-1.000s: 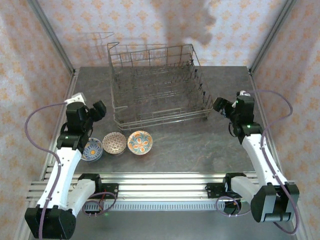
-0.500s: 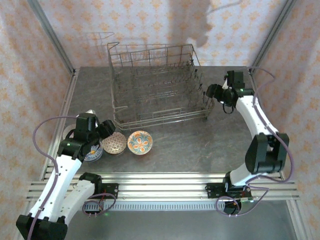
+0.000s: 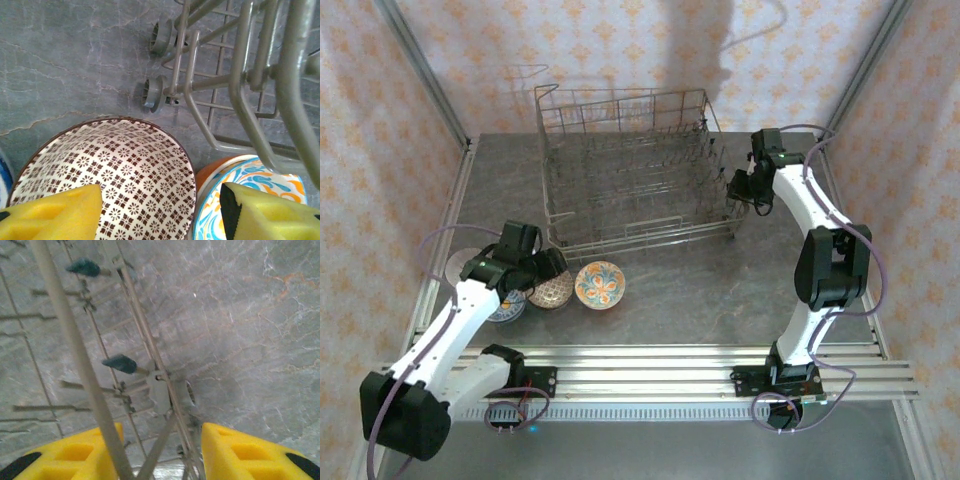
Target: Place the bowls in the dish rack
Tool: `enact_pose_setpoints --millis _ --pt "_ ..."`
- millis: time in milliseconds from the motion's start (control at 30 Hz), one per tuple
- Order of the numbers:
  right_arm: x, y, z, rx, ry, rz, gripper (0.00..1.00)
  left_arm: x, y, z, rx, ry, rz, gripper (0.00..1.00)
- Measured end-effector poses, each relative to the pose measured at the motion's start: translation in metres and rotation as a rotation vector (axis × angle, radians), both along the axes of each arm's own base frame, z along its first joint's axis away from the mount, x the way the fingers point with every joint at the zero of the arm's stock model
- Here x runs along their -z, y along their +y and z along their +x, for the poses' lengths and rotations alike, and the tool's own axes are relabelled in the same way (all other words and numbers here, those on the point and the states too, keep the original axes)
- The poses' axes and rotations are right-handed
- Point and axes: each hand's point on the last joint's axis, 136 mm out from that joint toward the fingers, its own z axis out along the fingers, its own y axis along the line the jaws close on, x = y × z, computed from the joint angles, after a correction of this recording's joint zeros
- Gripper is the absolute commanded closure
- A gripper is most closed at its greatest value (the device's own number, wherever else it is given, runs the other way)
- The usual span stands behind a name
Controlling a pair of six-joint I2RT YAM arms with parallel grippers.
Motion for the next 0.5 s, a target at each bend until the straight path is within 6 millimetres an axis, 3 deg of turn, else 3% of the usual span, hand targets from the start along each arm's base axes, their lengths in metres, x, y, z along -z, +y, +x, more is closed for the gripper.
enact_pose_setpoints --millis 67,200,333,500 --pt "0.000 0.000 -0.002 -0.001 -0.007 -0.014 0.75 0.001 -0.003 0.006 0.018 0.011 0.007 0.34" --pt "-0.002 -0.001 -0.016 -0.016 -0.022 -0.047 0.81 0.000 -0.012 0.015 0.064 0.029 0.023 0.33" --pt "-0.001 -0.007 -0.043 -0.003 -0.022 -0.072 0.82 -0.002 -0.016 0.028 0.090 0.039 0.039 0.33" --pt "-0.001 -0.023 -0.061 0.045 -0.019 -0.119 0.83 -0.008 -0.024 0.047 0.136 0.041 0.062 0.32"
